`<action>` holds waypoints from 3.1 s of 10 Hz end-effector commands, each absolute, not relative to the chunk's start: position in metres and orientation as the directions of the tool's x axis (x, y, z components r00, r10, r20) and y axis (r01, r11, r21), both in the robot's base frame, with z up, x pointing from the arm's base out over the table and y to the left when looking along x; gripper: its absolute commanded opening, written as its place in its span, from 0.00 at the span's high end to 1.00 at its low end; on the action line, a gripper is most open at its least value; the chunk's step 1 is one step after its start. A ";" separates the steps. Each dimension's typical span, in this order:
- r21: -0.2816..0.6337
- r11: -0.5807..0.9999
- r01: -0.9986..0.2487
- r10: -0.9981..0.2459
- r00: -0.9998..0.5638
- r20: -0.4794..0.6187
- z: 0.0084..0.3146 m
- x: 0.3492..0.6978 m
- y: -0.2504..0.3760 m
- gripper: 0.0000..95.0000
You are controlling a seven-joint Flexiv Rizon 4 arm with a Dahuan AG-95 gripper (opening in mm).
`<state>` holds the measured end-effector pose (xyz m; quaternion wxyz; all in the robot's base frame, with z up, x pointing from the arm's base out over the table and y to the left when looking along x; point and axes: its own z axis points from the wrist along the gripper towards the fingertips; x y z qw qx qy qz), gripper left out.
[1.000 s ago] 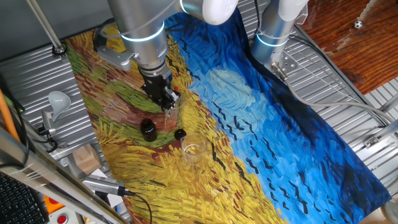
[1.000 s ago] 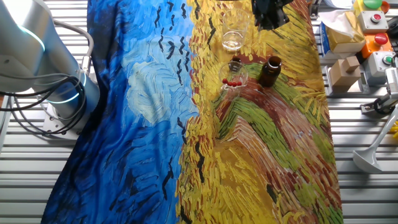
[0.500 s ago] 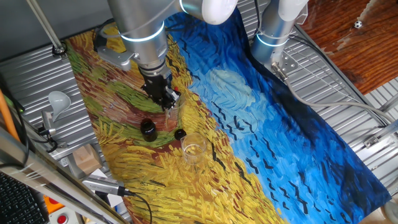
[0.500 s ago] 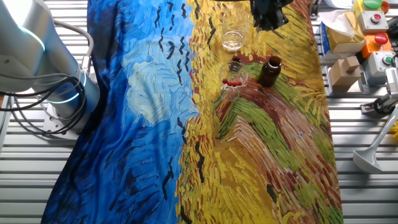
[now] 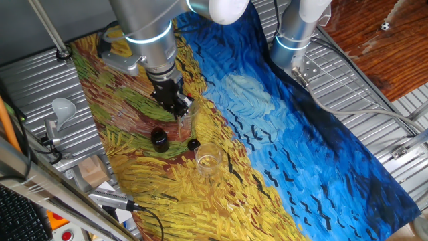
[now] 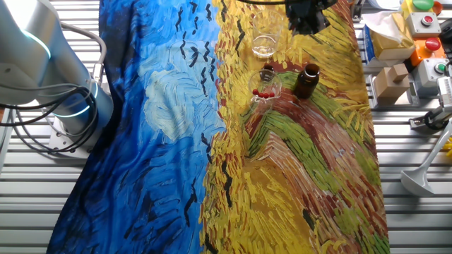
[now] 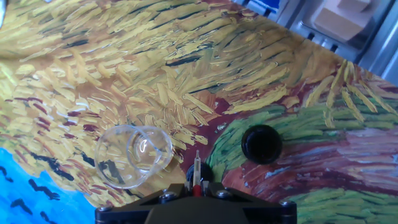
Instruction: Transfer liquid using a dropper
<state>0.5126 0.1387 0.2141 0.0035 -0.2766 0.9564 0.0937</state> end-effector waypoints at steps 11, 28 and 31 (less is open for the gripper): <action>0.186 0.855 -0.484 -0.485 -0.873 -0.044 0.236 0.493 0.168 1.00; 0.201 0.868 -0.453 -0.455 -0.890 -0.043 0.223 0.483 0.183 1.00; 0.200 0.870 -0.450 -0.452 -0.891 -0.037 0.223 0.483 0.183 1.00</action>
